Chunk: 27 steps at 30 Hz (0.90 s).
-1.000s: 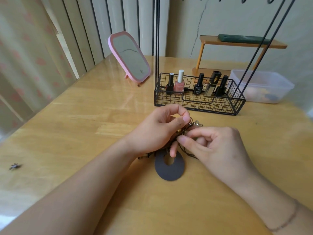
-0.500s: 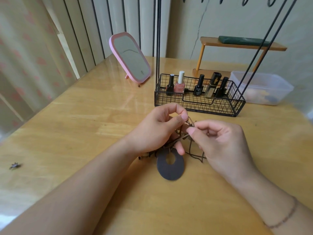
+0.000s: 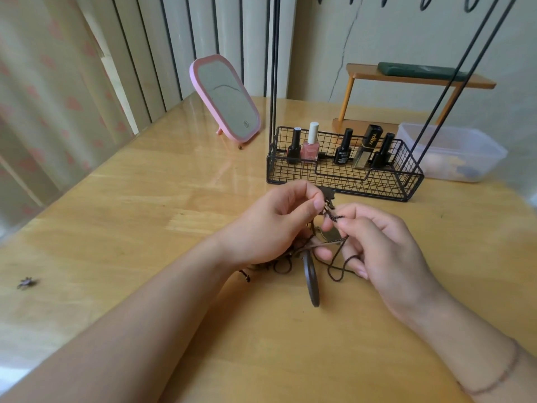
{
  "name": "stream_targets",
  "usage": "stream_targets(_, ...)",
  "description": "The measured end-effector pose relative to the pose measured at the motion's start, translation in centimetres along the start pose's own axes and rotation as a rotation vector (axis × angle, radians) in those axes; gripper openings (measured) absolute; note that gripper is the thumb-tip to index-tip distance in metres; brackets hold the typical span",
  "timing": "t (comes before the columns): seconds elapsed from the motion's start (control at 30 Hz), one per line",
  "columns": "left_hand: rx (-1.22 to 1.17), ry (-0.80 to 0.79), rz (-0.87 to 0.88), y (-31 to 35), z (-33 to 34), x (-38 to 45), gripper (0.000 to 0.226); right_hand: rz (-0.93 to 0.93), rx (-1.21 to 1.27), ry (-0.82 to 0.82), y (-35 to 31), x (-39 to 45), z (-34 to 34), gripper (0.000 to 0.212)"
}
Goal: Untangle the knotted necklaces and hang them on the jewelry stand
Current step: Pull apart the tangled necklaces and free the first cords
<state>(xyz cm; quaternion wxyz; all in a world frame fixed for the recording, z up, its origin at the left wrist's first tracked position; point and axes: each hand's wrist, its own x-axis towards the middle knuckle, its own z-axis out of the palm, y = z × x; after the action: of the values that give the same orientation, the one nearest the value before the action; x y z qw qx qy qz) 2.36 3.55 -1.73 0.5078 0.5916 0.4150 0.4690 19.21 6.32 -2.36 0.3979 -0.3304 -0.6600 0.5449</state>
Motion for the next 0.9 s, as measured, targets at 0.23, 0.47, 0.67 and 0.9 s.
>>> stream_targets(0.23,0.215,0.091,0.125,-0.6,-0.2,0.3,0.015,-0.258,-0.297,-0.04,1.0,0.0,-0.4,0.028)
stream_targets(0.47,0.075,0.068,0.104,-0.4,-0.1,0.3,0.014,-0.291,-0.302,0.019,0.2,-0.4,-0.6,0.022)
stream_targets(0.67,0.175,0.084,0.093,-0.5,-0.2,0.3,0.015,-0.281,-0.279,0.129,-0.7,-0.4,-0.7,0.014)
stream_targets(0.9,0.231,0.089,0.036,-0.3,-0.1,0.2,0.011,-0.363,-0.727,0.282,-0.4,-0.1,-2.3,0.036)
